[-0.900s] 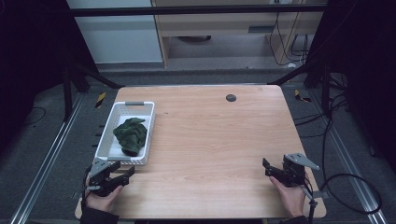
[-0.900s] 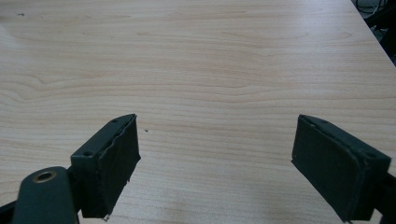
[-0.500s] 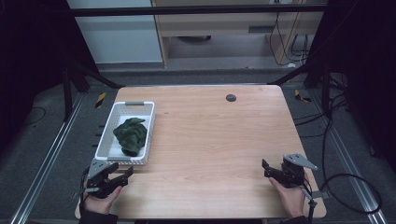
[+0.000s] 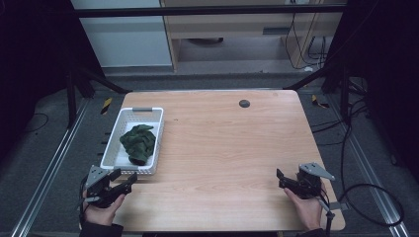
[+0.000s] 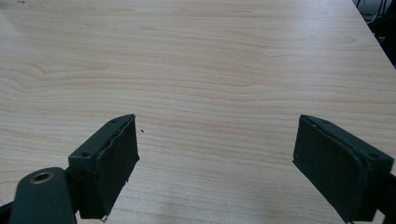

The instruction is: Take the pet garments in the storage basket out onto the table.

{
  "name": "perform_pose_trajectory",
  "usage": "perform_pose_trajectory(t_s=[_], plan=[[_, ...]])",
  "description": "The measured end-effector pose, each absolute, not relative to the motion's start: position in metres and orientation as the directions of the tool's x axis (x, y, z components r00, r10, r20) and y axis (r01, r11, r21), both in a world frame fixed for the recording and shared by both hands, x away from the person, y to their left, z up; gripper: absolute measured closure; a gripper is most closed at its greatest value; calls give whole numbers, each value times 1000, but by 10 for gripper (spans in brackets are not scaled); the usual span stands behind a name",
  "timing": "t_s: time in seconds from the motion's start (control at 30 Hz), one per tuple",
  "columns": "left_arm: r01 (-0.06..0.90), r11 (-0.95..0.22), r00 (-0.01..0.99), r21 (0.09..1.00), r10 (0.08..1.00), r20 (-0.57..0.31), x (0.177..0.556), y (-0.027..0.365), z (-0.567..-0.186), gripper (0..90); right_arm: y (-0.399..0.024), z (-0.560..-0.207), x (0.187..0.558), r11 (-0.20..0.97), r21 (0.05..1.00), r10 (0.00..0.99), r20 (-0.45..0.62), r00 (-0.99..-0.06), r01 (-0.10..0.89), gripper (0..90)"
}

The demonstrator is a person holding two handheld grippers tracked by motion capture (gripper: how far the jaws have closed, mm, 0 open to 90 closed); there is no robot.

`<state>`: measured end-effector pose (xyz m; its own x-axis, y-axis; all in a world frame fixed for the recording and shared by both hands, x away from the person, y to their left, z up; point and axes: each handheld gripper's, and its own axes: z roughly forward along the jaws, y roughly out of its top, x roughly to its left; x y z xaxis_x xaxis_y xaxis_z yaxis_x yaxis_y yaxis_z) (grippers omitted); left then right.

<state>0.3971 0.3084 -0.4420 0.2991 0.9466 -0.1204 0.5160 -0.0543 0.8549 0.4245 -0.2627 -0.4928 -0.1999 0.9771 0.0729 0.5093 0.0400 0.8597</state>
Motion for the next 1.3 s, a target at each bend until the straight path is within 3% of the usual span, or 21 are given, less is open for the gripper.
perform_pose_trajectory(t_s=[1.3], plan=[[481,-101,360,871,929,-91,441,315,-387,295,-260,-493,425,68,858,975,51,-216,510,126]])
